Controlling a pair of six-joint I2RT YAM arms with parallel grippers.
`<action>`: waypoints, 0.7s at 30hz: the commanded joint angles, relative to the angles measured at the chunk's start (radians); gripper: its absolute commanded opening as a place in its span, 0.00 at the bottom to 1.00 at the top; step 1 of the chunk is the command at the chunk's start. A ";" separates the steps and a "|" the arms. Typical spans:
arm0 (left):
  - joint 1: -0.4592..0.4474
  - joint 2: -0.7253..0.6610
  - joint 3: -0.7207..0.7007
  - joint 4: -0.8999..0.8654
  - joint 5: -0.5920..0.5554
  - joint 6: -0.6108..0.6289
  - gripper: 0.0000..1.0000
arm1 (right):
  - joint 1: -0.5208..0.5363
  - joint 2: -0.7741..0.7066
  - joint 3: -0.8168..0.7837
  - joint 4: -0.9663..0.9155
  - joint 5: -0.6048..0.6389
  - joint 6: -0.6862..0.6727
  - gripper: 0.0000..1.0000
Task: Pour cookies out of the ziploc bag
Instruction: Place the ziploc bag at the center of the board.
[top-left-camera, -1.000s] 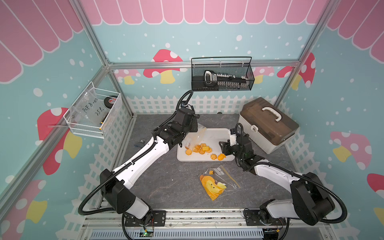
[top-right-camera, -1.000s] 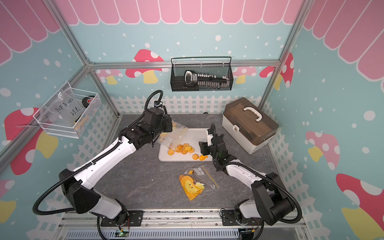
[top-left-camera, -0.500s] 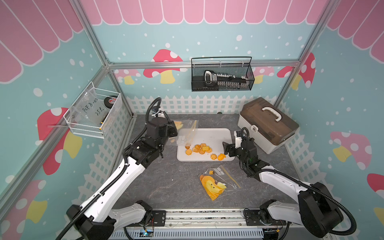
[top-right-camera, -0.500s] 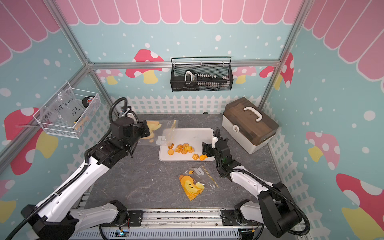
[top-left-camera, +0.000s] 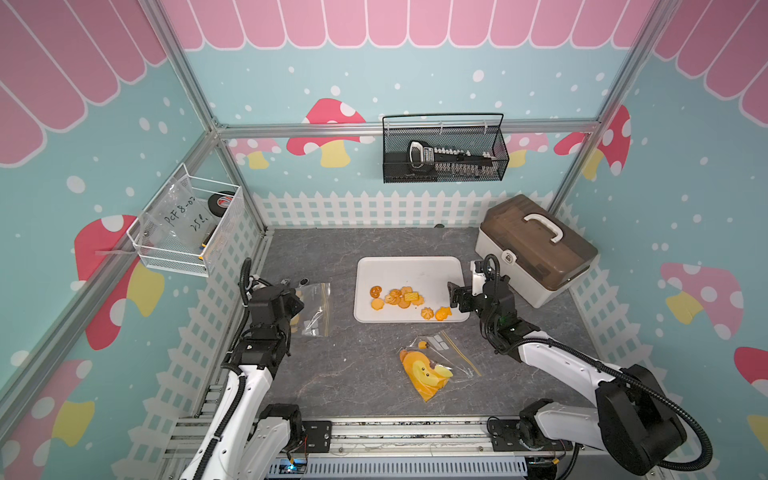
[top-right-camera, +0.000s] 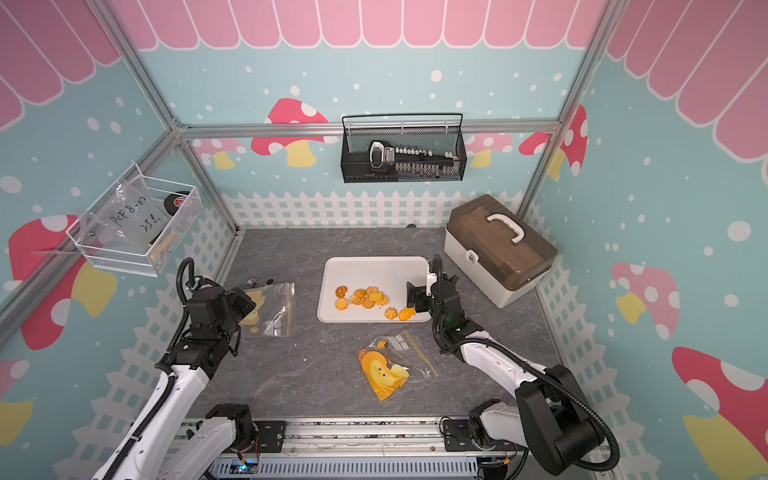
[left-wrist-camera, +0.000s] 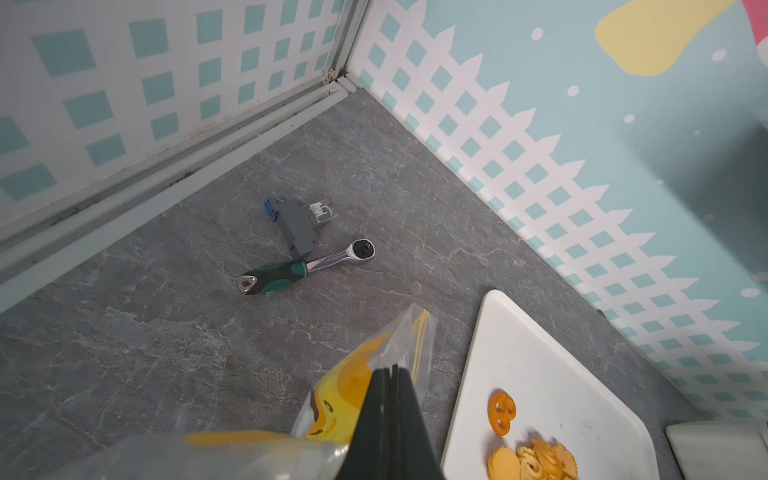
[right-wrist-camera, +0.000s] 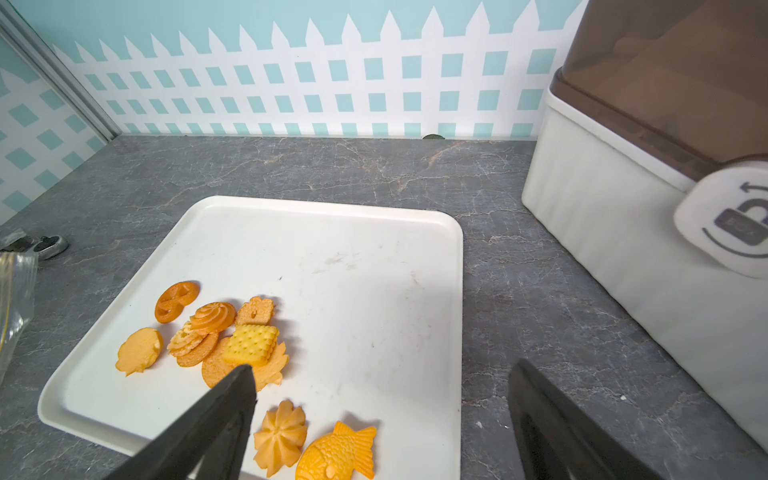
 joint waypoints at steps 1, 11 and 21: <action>0.075 0.023 -0.064 0.119 0.145 -0.073 0.00 | -0.007 0.004 -0.014 0.031 0.009 -0.007 0.93; 0.178 0.086 -0.140 0.187 0.166 -0.027 0.02 | -0.011 0.015 -0.008 0.032 0.007 -0.005 0.93; 0.178 0.002 -0.159 0.178 0.169 0.032 0.79 | -0.020 0.021 -0.018 0.043 0.035 0.023 0.95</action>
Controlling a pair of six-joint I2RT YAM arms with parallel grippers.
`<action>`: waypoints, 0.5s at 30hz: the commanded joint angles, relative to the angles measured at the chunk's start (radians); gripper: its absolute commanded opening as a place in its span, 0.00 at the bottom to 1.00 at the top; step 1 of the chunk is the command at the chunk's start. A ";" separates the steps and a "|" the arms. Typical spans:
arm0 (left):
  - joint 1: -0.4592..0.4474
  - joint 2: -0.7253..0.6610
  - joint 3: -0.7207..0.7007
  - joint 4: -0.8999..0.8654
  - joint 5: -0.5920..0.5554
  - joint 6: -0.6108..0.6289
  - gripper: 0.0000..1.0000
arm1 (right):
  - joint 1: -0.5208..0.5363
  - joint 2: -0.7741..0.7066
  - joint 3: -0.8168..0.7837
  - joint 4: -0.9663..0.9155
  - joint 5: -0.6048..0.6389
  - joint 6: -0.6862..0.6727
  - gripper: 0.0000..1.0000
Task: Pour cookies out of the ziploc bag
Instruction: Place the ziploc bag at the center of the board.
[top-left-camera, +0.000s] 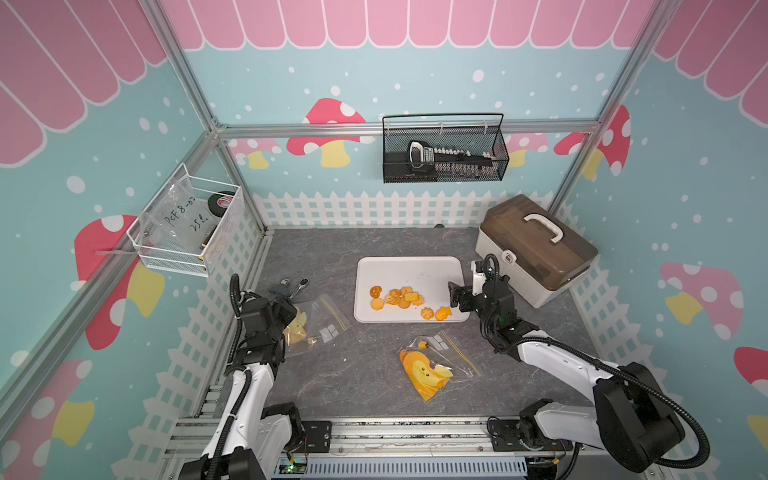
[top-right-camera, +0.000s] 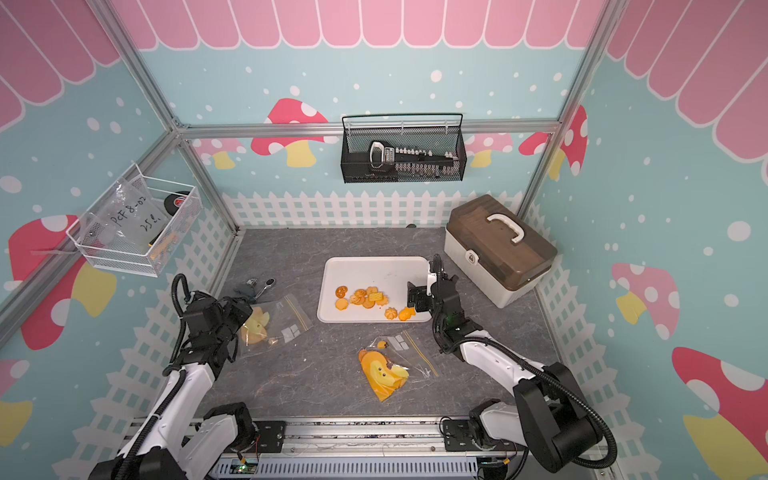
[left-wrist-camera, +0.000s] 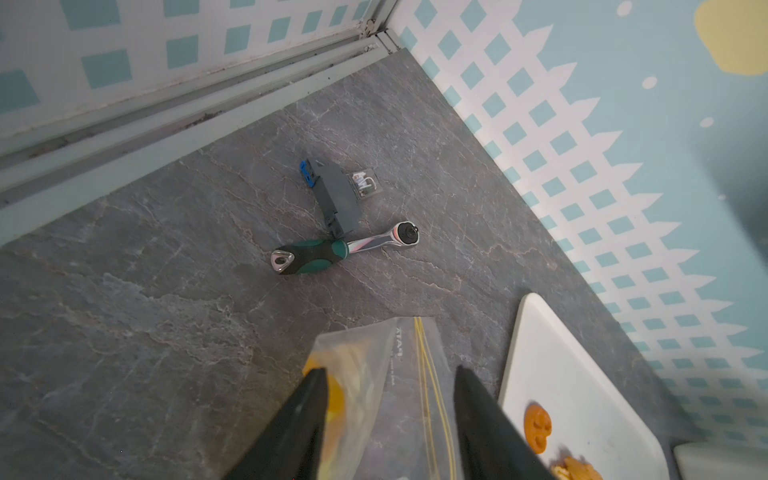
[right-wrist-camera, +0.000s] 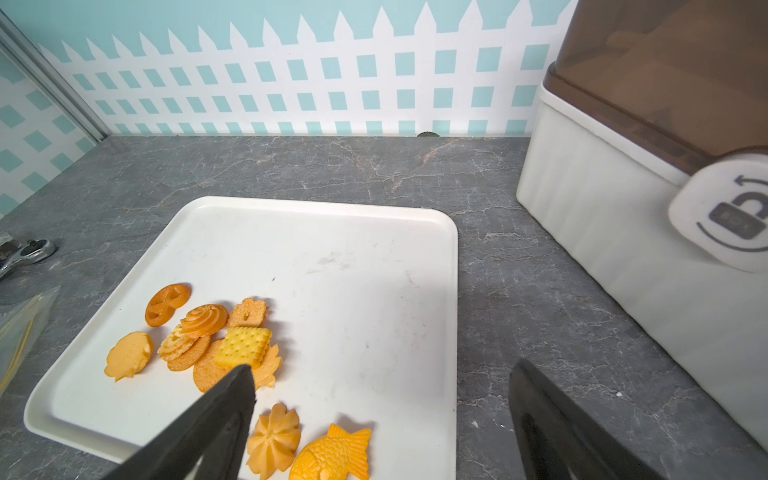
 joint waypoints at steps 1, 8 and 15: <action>0.006 -0.065 -0.014 -0.005 0.003 0.025 0.86 | -0.012 0.006 -0.021 0.036 0.026 0.016 0.95; -0.073 -0.151 -0.016 -0.020 0.000 0.062 0.98 | -0.019 -0.020 -0.052 0.057 0.050 0.034 0.96; -0.270 -0.145 -0.015 0.038 -0.091 0.088 0.99 | -0.034 -0.016 -0.054 0.058 0.048 0.051 0.96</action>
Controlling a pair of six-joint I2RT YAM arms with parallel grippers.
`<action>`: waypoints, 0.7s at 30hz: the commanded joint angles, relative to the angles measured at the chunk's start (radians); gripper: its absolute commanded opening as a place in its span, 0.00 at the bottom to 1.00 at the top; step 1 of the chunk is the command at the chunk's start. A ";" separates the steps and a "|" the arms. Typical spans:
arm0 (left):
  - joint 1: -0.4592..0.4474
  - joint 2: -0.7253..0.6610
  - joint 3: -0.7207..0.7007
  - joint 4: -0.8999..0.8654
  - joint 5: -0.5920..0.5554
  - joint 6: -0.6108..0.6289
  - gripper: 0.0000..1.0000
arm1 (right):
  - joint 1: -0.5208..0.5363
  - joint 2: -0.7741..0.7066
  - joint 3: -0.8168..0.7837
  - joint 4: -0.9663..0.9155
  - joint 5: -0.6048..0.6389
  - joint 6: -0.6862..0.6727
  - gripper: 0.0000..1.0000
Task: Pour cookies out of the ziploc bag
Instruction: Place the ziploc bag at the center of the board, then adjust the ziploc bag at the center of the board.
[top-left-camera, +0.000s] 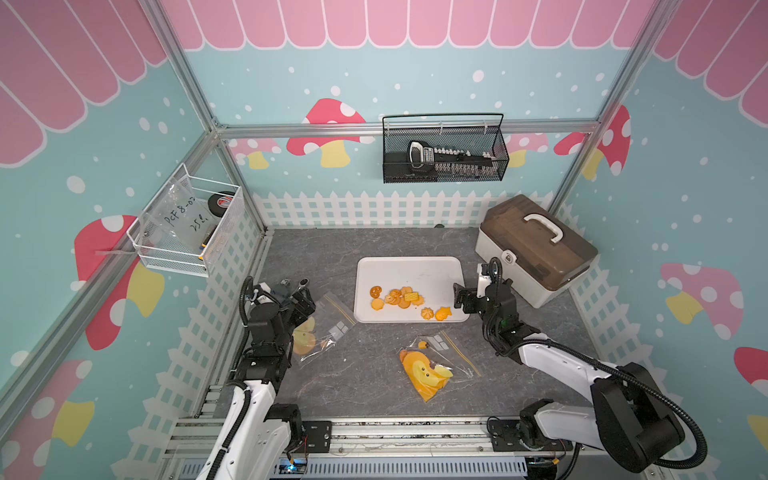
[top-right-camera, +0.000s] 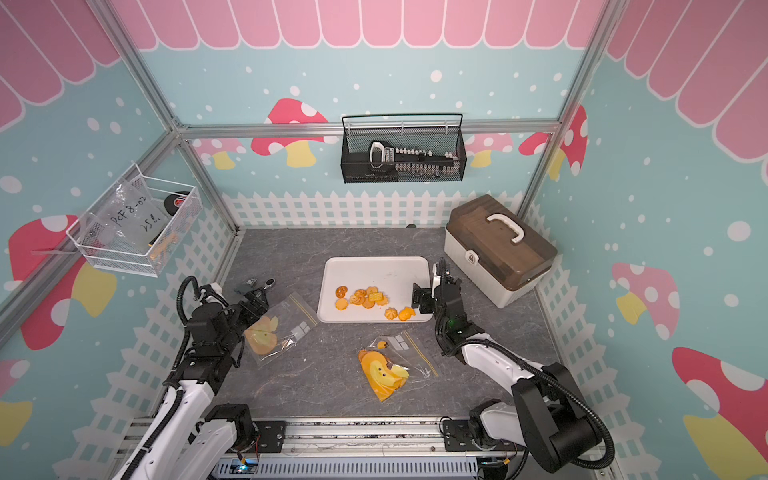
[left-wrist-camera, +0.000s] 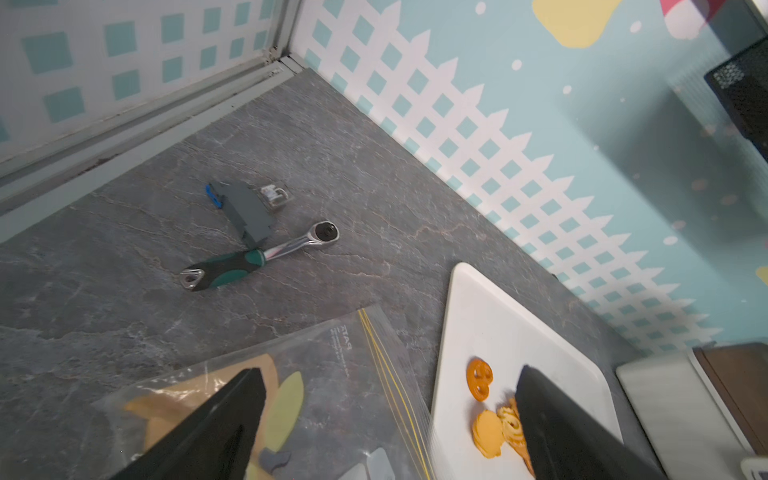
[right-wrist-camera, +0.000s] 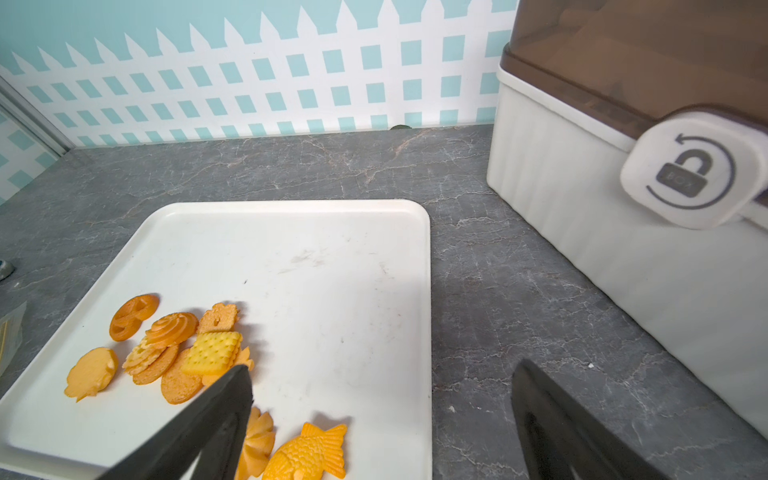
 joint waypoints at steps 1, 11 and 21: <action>-0.097 0.012 -0.013 0.075 -0.045 0.021 0.99 | -0.009 -0.016 -0.011 0.023 0.011 0.020 0.96; -0.499 0.364 -0.048 0.482 -0.043 0.074 0.99 | -0.044 0.028 0.056 -0.104 -0.060 0.072 0.87; -0.631 0.543 0.027 0.542 0.043 0.096 0.93 | -0.056 -0.025 0.022 -0.291 -0.238 0.126 0.86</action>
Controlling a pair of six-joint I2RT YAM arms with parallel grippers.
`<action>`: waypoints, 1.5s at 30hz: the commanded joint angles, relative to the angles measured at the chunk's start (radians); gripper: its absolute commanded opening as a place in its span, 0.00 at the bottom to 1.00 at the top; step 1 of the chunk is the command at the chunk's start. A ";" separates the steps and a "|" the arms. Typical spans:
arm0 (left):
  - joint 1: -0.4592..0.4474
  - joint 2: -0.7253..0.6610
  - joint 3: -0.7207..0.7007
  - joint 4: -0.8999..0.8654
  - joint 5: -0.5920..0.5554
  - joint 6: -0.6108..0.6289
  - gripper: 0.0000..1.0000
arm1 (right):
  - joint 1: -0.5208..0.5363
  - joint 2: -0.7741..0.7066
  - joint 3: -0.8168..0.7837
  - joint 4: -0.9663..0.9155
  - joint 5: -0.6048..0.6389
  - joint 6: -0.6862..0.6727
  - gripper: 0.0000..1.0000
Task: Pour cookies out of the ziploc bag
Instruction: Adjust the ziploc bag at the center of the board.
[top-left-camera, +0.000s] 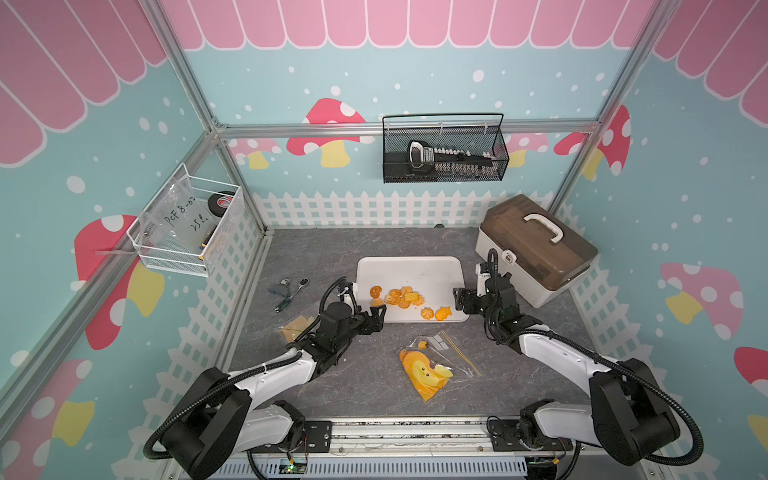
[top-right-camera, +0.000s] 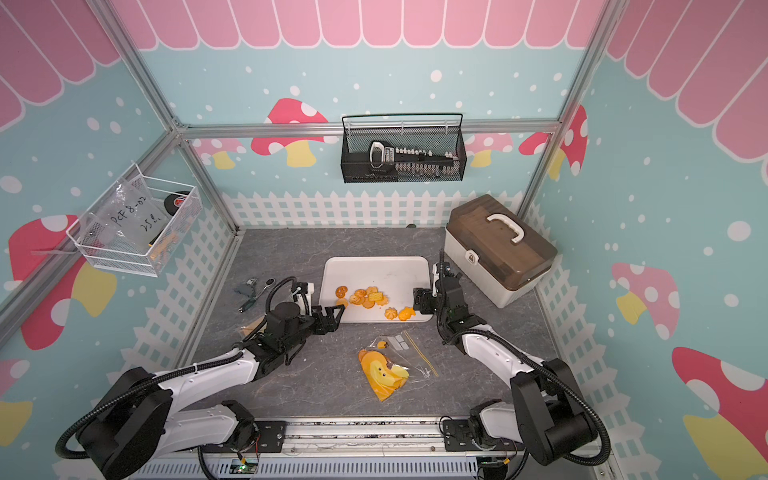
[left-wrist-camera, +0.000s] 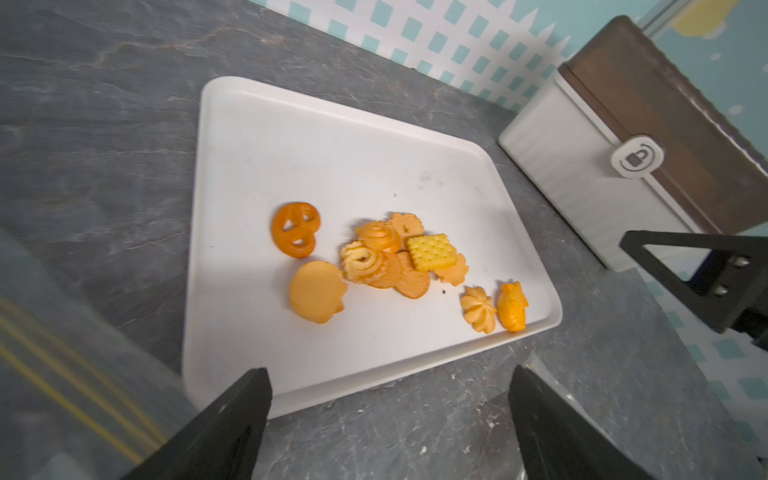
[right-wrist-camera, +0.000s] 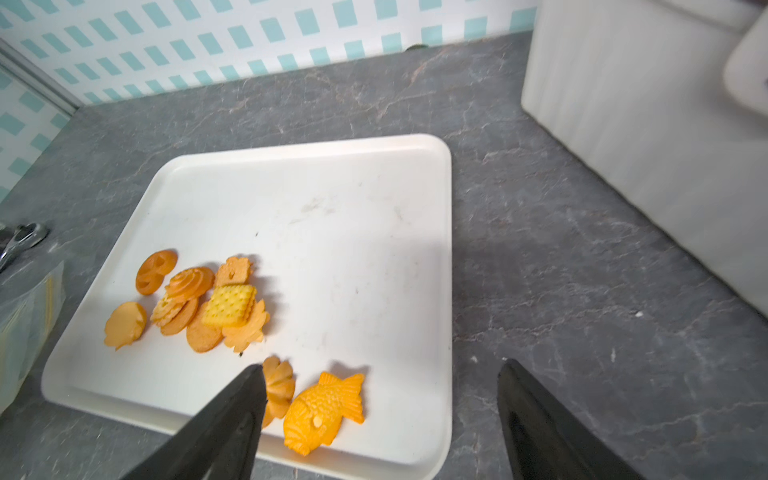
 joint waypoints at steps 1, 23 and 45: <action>-0.062 0.030 0.031 0.063 0.010 0.021 0.93 | -0.006 -0.056 -0.052 -0.072 -0.065 0.048 0.87; -0.488 0.038 -0.078 0.086 -0.175 -0.074 0.86 | -0.006 -0.419 -0.220 -0.484 -0.259 0.160 0.88; -0.531 0.135 0.010 -0.037 -0.300 -0.127 0.28 | -0.007 -0.307 -0.285 -0.386 -0.485 0.204 0.83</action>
